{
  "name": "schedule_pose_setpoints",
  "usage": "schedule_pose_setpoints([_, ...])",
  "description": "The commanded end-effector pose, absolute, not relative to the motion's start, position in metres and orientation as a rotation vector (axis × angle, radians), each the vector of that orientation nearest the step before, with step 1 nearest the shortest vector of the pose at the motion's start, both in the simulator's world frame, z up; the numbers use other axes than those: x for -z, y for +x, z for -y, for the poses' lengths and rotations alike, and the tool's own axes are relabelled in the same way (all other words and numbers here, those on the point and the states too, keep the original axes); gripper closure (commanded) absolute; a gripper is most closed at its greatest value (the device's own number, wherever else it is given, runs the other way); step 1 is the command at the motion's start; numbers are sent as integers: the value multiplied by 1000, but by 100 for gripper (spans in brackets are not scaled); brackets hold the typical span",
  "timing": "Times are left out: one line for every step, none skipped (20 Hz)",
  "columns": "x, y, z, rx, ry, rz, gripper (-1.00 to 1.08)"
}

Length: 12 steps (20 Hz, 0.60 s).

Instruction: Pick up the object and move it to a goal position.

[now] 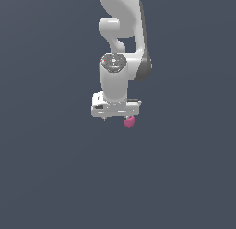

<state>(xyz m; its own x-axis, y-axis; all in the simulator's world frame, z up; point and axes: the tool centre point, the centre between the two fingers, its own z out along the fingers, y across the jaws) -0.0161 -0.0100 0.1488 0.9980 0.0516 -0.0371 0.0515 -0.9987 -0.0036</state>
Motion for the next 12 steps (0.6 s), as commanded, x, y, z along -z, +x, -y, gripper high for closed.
schedule_pose_setpoints([-145, -20, 4, -55, -3136, 139, -92])
schedule_pose_setpoints([-144, -22, 1, -53, -3134, 170, -92])
schedule_pose_setpoints([-142, -24, -2, -50, -3133, 203, -92])
schedule_pose_setpoints([-140, -26, -5, -48, -3130, 240, -92])
schedule_pose_setpoints([-138, -29, -9, -45, -3127, 280, -92])
schedule_pose_setpoints([-135, -32, -13, -42, -3123, 323, -92])
schedule_pose_setpoints([-133, -35, -17, -38, -3118, 369, -92])
schedule_pose_setpoints([-130, -38, -22, -35, -3112, 418, -92])
schedule_pose_setpoints([-128, -42, -26, -31, -3105, 470, -92])
schedule_pose_setpoints([-125, -45, -31, -27, -3097, 520, -92])
schedule_pose_setpoints([-123, -49, -35, -24, -3089, 567, -92])
schedule_pose_setpoints([-121, -52, -39, -21, -3081, 610, -92])
